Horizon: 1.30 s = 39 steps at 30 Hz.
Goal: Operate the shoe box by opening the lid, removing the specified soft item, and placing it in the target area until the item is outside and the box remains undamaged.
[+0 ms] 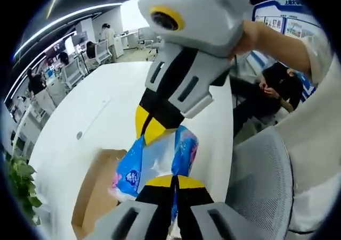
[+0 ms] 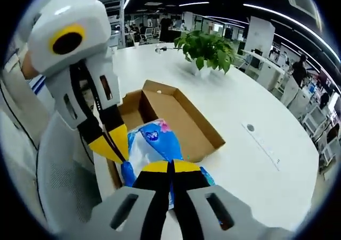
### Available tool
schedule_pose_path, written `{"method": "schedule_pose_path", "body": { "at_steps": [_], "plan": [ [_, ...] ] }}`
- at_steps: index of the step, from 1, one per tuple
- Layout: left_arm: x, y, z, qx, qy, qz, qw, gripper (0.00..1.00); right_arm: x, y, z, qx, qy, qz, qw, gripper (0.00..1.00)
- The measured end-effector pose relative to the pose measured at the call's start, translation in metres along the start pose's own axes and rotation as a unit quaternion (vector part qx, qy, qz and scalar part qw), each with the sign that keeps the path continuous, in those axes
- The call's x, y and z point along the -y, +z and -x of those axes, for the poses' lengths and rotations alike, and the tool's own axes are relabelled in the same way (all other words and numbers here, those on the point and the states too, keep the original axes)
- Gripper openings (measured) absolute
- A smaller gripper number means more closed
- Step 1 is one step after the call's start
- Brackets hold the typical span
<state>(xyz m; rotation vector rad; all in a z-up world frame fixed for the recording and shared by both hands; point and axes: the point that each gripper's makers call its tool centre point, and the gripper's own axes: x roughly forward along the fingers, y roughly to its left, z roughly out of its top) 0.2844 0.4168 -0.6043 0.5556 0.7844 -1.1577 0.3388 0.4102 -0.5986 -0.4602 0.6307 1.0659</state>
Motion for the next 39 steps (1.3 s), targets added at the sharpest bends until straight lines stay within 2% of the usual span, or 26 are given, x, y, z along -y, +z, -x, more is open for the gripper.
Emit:
{"method": "schedule_pose_path", "body": {
  "at_steps": [8,22,32,39],
  "plan": [
    [0.006,0.024,-0.013,0.007,-0.011,-0.011,0.9999,0.0,0.014,-0.012,0.017,-0.002,-0.002,-0.01,0.9999,0.0],
    [0.009,0.051,-0.039,0.008,-0.024,-0.028,0.9993,0.0,0.034,-0.039,0.04,-0.01,-0.002,-0.022,0.9997,0.0],
    [0.01,0.074,-0.058,0.024,-0.029,-0.036,0.9987,0.0,0.056,-0.061,0.057,-0.018,-0.01,-0.031,0.9993,0.0],
    [0.011,0.091,-0.079,0.03,-0.043,-0.036,0.998,0.0,0.069,-0.077,0.066,-0.019,-0.009,-0.032,0.9993,0.0]
  ]
}}
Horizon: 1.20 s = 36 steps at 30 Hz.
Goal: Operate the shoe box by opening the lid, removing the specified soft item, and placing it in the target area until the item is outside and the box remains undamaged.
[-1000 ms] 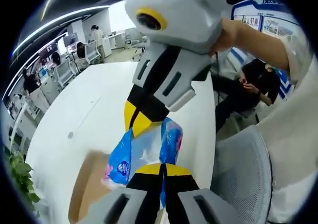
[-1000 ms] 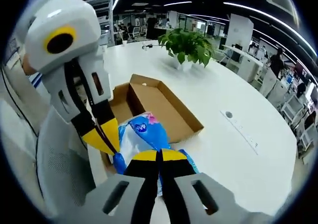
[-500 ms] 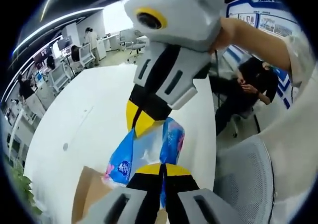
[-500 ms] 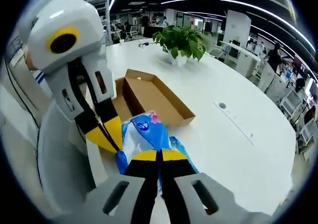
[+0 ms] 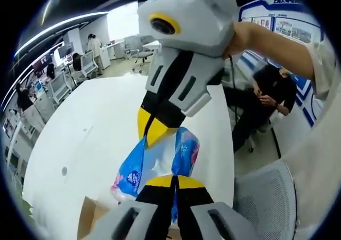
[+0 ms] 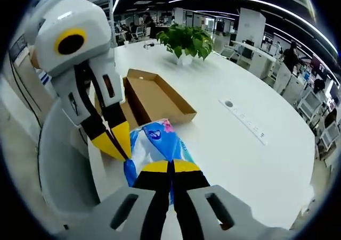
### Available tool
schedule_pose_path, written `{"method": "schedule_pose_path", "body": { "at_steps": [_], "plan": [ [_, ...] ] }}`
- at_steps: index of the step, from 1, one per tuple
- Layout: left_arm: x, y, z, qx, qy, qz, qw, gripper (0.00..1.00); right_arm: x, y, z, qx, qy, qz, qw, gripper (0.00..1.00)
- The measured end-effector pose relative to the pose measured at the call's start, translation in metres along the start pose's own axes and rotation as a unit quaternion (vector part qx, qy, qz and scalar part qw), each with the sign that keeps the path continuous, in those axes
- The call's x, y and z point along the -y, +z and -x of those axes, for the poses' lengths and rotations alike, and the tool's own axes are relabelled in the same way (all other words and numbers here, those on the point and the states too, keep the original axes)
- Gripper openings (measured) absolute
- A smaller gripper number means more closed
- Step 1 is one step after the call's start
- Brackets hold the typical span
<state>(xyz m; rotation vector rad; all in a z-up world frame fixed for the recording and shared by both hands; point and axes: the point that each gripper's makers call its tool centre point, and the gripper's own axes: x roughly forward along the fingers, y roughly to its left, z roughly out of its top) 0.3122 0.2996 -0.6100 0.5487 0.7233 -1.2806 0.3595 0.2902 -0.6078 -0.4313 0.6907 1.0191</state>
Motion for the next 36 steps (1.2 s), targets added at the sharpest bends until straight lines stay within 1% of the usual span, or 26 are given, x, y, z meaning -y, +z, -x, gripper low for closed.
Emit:
{"method": "schedule_pose_path", "body": {
  "at_steps": [6,13,19,27,33,36],
  "plan": [
    [0.0,0.011,-0.015,0.002,-0.01,-0.005,0.9999,0.0,0.013,-0.012,0.005,-0.005,0.002,0.0,1.0,0.0],
    [-0.005,0.024,-0.032,0.006,-0.022,-0.008,0.9997,0.0,0.023,-0.024,0.01,-0.014,0.013,0.006,0.9998,0.0],
    [-0.008,0.036,-0.048,0.005,-0.035,-0.017,0.9992,0.0,0.038,-0.037,0.015,-0.026,0.017,0.006,0.9995,0.0],
    [-0.01,0.047,-0.07,0.005,-0.05,-0.011,0.9987,0.0,0.053,-0.051,0.02,-0.031,0.019,-0.001,0.9993,0.0],
    [-0.01,0.055,-0.087,0.01,-0.059,-0.004,0.9982,0.0,0.057,-0.06,0.022,-0.038,0.018,0.001,0.9991,0.0],
    [-0.01,0.057,-0.097,0.01,-0.064,-0.006,0.9979,0.0,0.061,-0.069,0.022,-0.046,0.02,0.003,0.9988,0.0]
  ]
}}
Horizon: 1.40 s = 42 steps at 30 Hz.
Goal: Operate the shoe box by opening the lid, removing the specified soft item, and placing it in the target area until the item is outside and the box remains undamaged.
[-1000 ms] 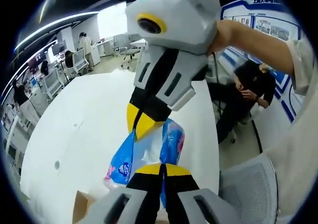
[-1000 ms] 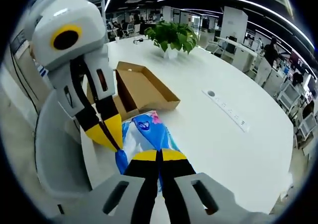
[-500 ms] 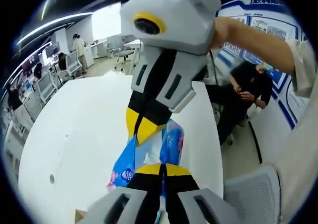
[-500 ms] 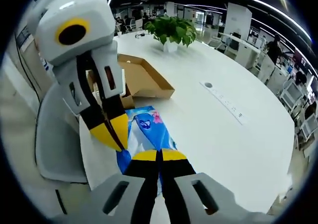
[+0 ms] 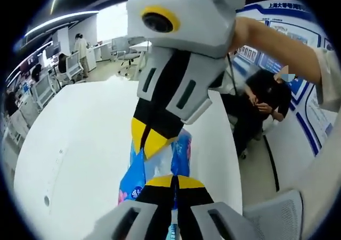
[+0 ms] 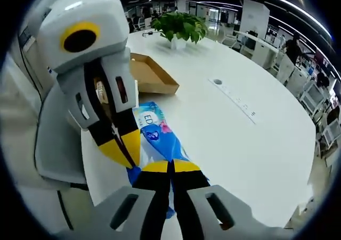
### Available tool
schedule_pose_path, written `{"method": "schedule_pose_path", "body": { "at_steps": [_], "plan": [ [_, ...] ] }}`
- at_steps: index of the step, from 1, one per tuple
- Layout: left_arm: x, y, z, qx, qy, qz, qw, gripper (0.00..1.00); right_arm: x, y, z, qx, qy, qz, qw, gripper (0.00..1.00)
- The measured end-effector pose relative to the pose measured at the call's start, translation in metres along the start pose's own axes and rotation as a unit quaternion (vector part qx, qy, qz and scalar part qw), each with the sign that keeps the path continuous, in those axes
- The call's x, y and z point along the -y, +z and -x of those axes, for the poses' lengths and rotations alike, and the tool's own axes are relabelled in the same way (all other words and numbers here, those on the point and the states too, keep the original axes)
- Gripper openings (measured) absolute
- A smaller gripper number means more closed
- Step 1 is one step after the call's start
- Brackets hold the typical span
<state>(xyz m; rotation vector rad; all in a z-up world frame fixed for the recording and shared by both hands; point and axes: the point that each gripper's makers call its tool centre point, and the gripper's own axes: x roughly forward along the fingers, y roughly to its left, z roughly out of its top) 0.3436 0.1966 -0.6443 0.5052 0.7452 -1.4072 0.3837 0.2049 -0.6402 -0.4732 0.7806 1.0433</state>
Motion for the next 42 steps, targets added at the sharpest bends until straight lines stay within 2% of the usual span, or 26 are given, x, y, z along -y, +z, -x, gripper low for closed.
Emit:
{"method": "schedule_pose_path", "body": {
  "at_steps": [9,19,25,33,42],
  "plan": [
    [-0.003,0.006,-0.027,-0.003,-0.017,0.003,0.9999,0.0,0.014,-0.019,0.0,-0.011,0.004,-0.008,0.9999,0.0],
    [-0.005,0.004,-0.055,-0.012,-0.031,0.017,0.9993,0.0,0.028,-0.043,-0.01,-0.022,0.006,-0.023,0.9995,0.0],
    [-0.009,-0.005,-0.07,-0.021,-0.038,0.029,0.9986,0.0,0.038,-0.06,-0.021,-0.03,0.01,-0.032,0.999,0.0],
    [-0.011,-0.018,-0.086,-0.032,-0.047,0.045,0.9973,0.0,0.038,-0.073,-0.039,-0.043,0.017,-0.034,0.9984,0.0],
    [-0.007,-0.03,-0.091,-0.038,-0.052,0.057,0.9963,0.0,0.037,-0.086,-0.047,-0.059,0.02,-0.031,0.9976,0.0]
  ]
}}
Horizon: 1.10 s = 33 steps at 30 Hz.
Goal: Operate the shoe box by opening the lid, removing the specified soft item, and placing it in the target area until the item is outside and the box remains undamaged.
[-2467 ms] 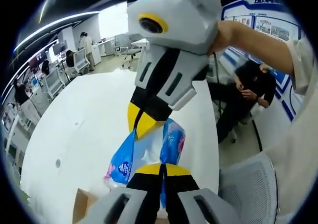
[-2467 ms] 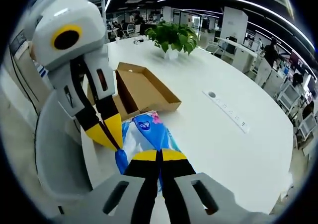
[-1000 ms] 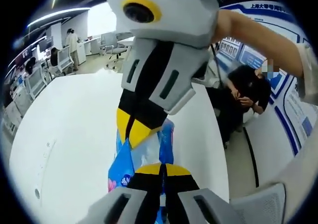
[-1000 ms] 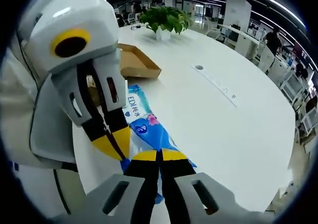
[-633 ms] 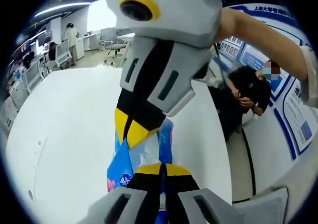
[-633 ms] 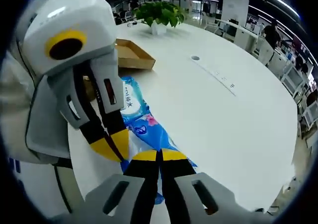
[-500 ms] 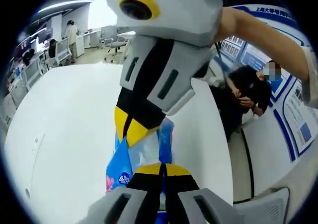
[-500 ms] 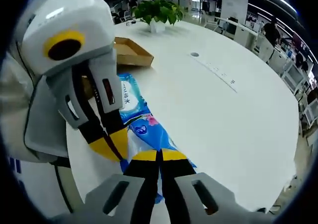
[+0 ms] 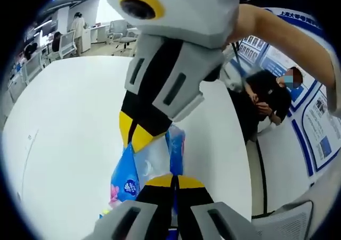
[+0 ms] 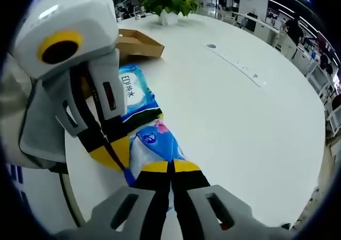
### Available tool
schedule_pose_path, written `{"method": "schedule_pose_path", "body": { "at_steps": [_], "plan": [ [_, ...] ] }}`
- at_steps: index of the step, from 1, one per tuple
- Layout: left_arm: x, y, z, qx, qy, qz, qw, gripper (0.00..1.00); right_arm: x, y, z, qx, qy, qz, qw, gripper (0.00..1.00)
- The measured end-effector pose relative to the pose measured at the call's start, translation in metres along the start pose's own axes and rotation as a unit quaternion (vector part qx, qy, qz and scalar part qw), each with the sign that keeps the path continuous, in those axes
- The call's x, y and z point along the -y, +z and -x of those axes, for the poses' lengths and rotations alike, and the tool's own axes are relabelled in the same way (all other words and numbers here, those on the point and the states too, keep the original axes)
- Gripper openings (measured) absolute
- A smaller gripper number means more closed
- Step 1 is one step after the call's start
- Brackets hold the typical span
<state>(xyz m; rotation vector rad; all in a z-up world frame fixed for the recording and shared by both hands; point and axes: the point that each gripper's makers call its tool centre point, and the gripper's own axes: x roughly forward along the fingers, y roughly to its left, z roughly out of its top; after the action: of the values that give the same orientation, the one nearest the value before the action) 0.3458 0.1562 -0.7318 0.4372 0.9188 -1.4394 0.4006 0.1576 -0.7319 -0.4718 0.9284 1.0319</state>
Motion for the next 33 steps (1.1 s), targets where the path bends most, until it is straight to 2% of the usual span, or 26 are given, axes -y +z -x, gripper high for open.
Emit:
{"method": "schedule_pose_path", "body": {
  "at_steps": [13,17,28,33],
  "plan": [
    [0.005,-0.001,-0.001,-0.007,0.001,0.001,1.0,0.0,0.003,-0.004,0.0,-0.009,-0.015,0.009,0.9998,0.0],
    [0.004,0.0,0.001,-0.005,0.009,-0.007,0.9999,0.0,0.004,-0.002,0.002,-0.007,-0.023,0.013,0.9996,0.04],
    [0.015,0.013,0.015,0.016,0.012,-0.017,0.9997,0.13,-0.001,0.005,0.013,-0.001,-0.034,0.018,0.9993,0.15],
    [0.019,0.011,0.026,0.015,0.016,-0.025,0.9995,0.18,-0.004,0.007,0.023,0.005,-0.048,0.016,0.9987,0.22]
  ]
}}
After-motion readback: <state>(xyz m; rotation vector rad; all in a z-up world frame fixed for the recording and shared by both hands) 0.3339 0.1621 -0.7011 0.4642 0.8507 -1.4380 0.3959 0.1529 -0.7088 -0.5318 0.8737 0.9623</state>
